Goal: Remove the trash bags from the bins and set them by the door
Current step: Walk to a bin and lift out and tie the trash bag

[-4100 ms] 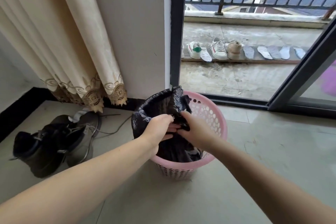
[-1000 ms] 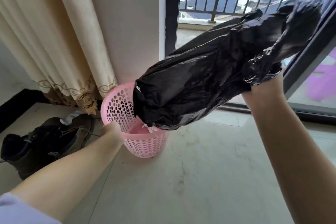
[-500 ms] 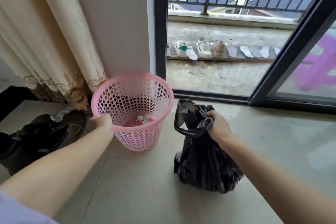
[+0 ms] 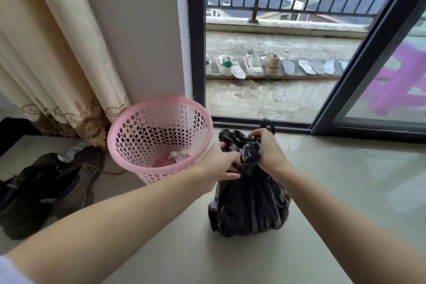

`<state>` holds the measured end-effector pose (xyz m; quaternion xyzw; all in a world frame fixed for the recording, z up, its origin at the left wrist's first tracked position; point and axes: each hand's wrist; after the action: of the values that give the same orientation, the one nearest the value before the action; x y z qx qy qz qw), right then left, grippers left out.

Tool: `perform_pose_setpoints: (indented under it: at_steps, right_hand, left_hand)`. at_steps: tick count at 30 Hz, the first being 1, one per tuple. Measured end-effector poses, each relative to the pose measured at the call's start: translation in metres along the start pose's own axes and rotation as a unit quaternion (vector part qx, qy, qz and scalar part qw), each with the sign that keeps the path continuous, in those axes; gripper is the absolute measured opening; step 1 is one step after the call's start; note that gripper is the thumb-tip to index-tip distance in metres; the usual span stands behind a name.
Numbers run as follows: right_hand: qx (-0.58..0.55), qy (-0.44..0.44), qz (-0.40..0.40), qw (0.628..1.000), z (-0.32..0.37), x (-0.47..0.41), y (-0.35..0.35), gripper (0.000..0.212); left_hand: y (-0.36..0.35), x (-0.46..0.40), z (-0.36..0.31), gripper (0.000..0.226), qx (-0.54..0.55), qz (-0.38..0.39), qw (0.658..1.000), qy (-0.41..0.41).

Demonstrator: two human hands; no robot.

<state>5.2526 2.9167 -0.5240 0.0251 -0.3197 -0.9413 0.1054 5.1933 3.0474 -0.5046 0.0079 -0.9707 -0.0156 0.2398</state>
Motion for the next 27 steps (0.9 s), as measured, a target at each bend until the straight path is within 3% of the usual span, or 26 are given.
perform_pose_setpoints:
  at_steps: [3, 5, 8, 11, 13, 15, 19, 22, 24, 27]
  right_hand:
    - [-0.030, -0.055, 0.165, 0.984, 0.006, -0.005, 0.034, 0.080]
    - [-0.139, -0.060, 0.200, 0.968, 0.010, -0.004, 0.058, 0.071]
    - [-0.320, -0.023, 0.123, 0.939, 0.019, -0.004, 0.076, 0.035]
    - [-0.366, -0.003, 0.008, 0.931, 0.032, -0.008, 0.079, 0.007]
    - [-0.325, -0.010, -0.032, 0.945, 0.038, -0.010, 0.084, 0.019]
    - [-0.230, -0.024, -0.018, 0.973, 0.040, -0.010, 0.092, 0.040]
    - [-0.033, 0.008, -0.002, 0.999, 0.047, -0.003, 0.105, 0.020]
    - [-0.028, 0.044, -0.012, 0.999, 0.058, 0.001, 0.112, 0.015]
    - [-0.063, 0.035, 0.029, 0.997, 0.065, 0.003, 0.116, 0.023]
    - [0.023, -0.025, 0.103, 0.994, 0.060, 0.003, 0.117, 0.027]
  left_hand:
    - [0.026, -0.015, -0.013, 0.038, 0.087, -0.100, 0.991, -0.027]
    - [0.042, -0.013, -0.031, 0.030, 0.077, -0.166, 0.979, -0.094]
    - [0.045, 0.005, -0.054, 0.026, -0.058, -0.203, 0.950, -0.229]
    - [0.039, 0.017, -0.070, 0.028, -0.158, -0.172, 0.925, -0.301]
    - [0.039, 0.018, -0.082, 0.026, -0.221, -0.175, 0.898, -0.336]
    - [0.042, 0.018, -0.096, 0.027, -0.279, -0.179, 0.874, -0.356]
    - [0.046, 0.017, -0.108, 0.039, -0.368, -0.190, 0.827, -0.381]
    - [0.049, 0.015, -0.103, 0.041, -0.400, -0.203, 0.784, -0.429]
    - [0.052, 0.013, -0.100, 0.040, -0.396, -0.247, 0.758, -0.456]
    - [0.061, 0.012, -0.101, 0.031, -0.354, -0.325, 0.760, -0.437]
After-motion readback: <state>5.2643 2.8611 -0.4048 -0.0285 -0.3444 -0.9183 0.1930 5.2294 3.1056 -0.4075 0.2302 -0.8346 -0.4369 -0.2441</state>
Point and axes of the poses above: each hand's wrist, its own x-axis away from the middle knuckle, its own y-axis out of the back of the hand, z = x × y, and after that the axes turned 6 degrees about -x, right-handed
